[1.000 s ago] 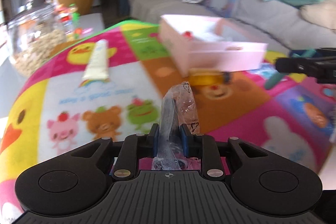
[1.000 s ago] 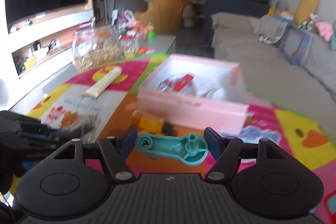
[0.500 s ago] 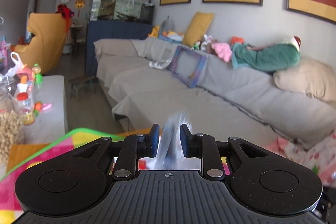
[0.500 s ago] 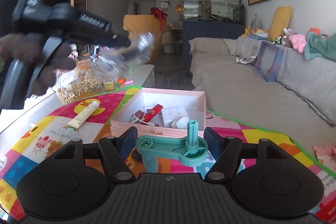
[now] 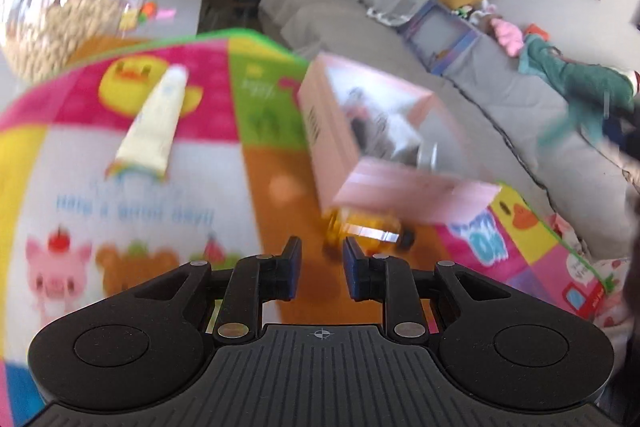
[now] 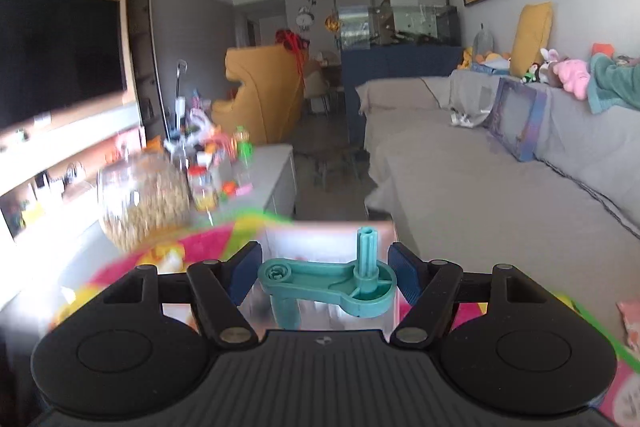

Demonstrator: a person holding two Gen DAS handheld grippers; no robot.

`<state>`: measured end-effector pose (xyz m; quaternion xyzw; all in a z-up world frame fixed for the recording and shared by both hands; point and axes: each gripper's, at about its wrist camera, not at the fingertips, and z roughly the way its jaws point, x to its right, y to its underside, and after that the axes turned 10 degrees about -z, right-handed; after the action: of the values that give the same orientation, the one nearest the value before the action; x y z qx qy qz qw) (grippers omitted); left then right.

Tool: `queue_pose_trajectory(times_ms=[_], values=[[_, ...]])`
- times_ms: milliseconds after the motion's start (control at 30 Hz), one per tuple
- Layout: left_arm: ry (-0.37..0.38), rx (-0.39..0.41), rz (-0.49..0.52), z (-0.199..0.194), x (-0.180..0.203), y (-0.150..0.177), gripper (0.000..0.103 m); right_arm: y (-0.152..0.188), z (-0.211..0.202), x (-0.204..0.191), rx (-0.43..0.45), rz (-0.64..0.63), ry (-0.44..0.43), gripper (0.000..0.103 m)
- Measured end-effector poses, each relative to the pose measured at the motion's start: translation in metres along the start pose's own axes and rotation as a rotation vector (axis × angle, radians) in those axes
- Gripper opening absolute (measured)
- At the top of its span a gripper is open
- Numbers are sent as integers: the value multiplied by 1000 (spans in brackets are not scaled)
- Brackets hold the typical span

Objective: Organize rigid objects
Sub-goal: 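Carry the teal toy and the bag into the pink box and release both, then grasp the white lotion tube with the left gripper while the right grasps the orange bottle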

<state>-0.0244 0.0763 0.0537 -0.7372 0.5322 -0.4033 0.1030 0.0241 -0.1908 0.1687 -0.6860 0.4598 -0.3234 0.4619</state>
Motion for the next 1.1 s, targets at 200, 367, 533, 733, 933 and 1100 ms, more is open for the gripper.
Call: queue_pose_trajectory(times_ms=[200, 367, 533, 733, 933, 1100], values=[[-180, 122, 93, -12, -26, 15, 25, -57, 40, 5, 32, 17, 86, 80], [-171, 142, 4, -16, -53, 7, 25, -10, 38, -10, -4, -17, 79, 85], [-172, 144, -48, -6, -62, 1, 25, 53, 43, -39, -171, -71, 32, 85], [-144, 121, -32, -4, -59, 8, 25, 101, 69, -85, -339, -84, -99, 85], [-182, 143, -23, -10, -60, 11, 25, 112, 100, -117, -395, -27, -88, 85], [-196, 157, -16, -12, -61, 8, 25, 111, 109, -114, -415, -22, -52, 85]])
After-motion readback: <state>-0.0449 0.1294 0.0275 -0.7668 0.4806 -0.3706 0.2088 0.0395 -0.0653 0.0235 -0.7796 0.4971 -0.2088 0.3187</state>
